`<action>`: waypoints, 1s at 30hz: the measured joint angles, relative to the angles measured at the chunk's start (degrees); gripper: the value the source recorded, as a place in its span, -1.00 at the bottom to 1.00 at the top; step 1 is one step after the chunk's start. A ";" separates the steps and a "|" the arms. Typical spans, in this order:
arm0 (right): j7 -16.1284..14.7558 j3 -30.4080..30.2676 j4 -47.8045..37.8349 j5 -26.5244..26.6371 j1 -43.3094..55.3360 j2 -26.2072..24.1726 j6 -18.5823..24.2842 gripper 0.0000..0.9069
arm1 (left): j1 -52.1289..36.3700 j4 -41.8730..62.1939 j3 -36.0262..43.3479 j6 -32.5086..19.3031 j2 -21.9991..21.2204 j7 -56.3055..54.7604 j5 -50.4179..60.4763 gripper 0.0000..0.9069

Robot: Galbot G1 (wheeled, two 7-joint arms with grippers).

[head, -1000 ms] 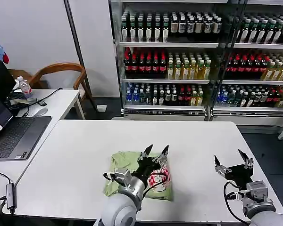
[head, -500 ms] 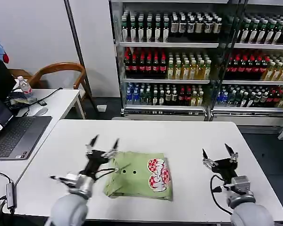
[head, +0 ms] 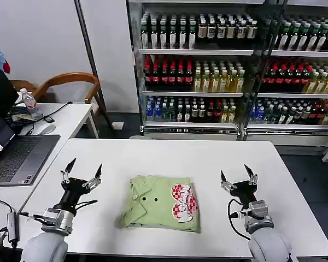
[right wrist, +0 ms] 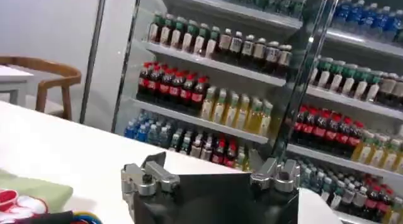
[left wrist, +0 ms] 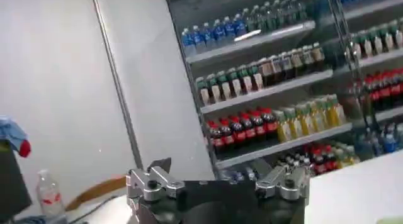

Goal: Fold and organize the clothes.

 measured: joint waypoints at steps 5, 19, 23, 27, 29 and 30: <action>-0.37 0.34 -1.22 -0.17 0.62 0.35 0.92 1.00 | 0.38 0.08 -0.81 -0.30 1.15 0.25 1.02 1.00; -2.59 1.74 -4.71 -1.89 1.58 2.07 4.20 1.00 | -0.62 2.97 0.27 -4.03 1.63 0.80 1.86 1.00; -2.84 1.86 -5.39 -2.70 2.14 2.03 5.74 1.00 | -1.91 3.99 0.16 -4.92 1.75 1.73 1.78 1.00; -2.91 1.87 -5.45 -3.45 2.68 1.69 6.50 1.00 | -2.36 4.11 0.31 -5.22 1.88 2.29 1.47 1.00; -3.04 1.81 -5.39 -4.01 2.82 1.59 6.90 1.00 | -2.39 4.07 0.34 -5.26 2.14 2.29 1.44 1.00; -3.18 1.68 -5.39 -4.40 2.88 1.61 7.15 1.00 | -2.38 4.01 0.31 -5.24 2.29 2.28 1.37 1.00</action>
